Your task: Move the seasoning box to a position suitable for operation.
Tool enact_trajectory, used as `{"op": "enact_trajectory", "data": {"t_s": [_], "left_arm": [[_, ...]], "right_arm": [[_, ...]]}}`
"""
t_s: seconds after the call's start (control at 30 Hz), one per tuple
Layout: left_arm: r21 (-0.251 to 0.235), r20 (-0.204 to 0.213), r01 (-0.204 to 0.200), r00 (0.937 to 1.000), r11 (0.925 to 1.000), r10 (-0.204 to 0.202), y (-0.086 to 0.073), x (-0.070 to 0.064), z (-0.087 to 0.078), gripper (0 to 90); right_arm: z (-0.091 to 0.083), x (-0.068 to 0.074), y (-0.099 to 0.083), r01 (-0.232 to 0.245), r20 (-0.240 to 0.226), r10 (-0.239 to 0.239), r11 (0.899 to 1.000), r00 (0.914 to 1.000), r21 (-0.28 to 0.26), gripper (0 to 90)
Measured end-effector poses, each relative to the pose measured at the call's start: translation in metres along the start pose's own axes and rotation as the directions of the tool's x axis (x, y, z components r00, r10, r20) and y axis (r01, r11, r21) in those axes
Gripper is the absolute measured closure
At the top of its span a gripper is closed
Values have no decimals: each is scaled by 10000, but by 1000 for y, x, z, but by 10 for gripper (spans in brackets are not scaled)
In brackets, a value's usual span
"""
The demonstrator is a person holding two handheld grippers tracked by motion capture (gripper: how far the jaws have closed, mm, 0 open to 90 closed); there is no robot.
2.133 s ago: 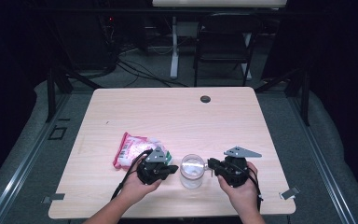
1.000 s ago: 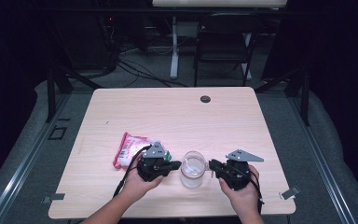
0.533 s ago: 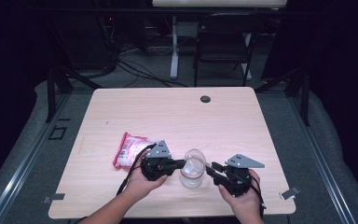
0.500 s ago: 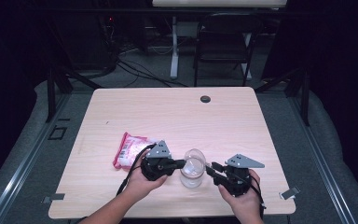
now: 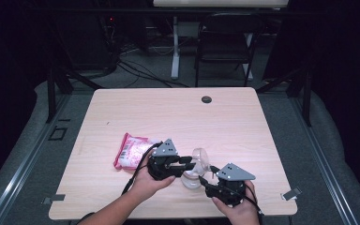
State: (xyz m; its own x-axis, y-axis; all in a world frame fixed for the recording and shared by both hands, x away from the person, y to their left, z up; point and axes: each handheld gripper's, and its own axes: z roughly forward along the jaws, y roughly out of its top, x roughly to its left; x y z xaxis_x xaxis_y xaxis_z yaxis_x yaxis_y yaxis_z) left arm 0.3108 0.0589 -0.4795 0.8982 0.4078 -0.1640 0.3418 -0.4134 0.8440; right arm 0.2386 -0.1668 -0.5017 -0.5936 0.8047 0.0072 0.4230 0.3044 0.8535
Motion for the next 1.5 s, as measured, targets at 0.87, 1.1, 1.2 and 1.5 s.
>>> {"op": "enact_trajectory", "data": {"t_s": [0.87, 1.1, 1.2, 1.5], "left_arm": [[972, -1270, 401, 9915, 9945, -275, -25, 21, 25, 610], [958, -1284, 410, 9913, 9946, -285, -25, 21, 25, 610], [941, -1282, 417, 9913, 9947, -294, -25, 21, 25, 608], [944, -1332, 408, 9907, 9947, -280, -25, 20, 25, 609]], "right_arm": [[3, -6, -4, -50, 510, 51, 10000, 9987, -11, 510], [2, -10, -6, -256, 622, 260, 9996, 9977, -76, 528], [1, -16, -8, -577, 633, 581, 9983, 9963, -93, 537], [5, -18, -11, -843, 404, 840, 9964, 9956, 49, 609]]}}
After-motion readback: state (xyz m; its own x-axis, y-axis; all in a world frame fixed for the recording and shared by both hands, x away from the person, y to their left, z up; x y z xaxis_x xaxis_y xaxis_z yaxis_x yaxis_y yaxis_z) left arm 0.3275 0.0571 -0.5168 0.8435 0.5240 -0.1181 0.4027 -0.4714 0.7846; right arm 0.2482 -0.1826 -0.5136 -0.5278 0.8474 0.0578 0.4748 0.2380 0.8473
